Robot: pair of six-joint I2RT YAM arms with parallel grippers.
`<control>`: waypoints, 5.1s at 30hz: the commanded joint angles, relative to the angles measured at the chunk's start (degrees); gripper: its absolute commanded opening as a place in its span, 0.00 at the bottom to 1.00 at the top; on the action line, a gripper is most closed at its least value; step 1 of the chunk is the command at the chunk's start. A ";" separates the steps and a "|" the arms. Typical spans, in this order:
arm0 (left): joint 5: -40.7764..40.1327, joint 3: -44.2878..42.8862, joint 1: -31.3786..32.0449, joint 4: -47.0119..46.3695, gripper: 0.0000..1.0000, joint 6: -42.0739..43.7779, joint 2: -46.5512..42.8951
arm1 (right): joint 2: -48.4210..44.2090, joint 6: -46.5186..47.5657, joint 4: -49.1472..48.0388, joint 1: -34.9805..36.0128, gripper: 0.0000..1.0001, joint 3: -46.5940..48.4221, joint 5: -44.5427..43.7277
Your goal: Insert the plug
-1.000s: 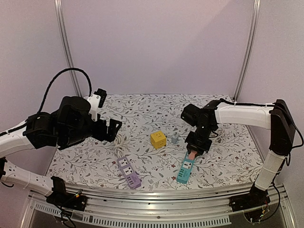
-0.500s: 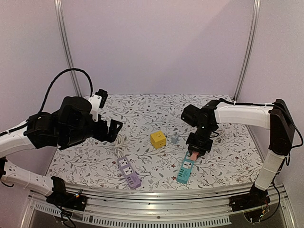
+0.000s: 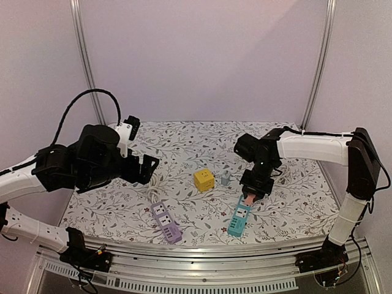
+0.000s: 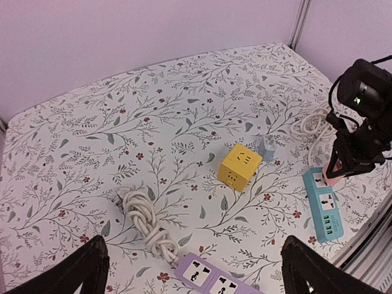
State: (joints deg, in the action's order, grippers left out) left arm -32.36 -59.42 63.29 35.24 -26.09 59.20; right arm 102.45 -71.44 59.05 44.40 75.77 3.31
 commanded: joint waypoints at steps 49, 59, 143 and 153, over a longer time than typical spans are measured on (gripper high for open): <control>-0.16 3.17 -0.80 0.90 0.98 -1.55 -3.31 | -3.48 0.54 -2.25 -0.32 0.00 -7.02 4.59; -0.16 5.09 -0.80 0.26 0.98 -1.82 -4.44 | -2.18 1.62 -0.47 -0.81 0.00 -6.31 1.02; -3.41 13.17 -0.80 0.21 0.98 -6.12 -13.66 | -4.42 2.59 -4.76 -3.25 0.00 -9.89 0.71; -3.50 14.71 -0.79 0.39 0.97 -7.65 -15.94 | -4.64 1.03 -5.36 -3.18 0.00 -10.38 -2.77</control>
State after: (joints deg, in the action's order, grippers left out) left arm -35.40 -45.98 63.18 34.70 -32.71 44.18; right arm 96.68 -69.30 52.64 41.60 67.85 6.24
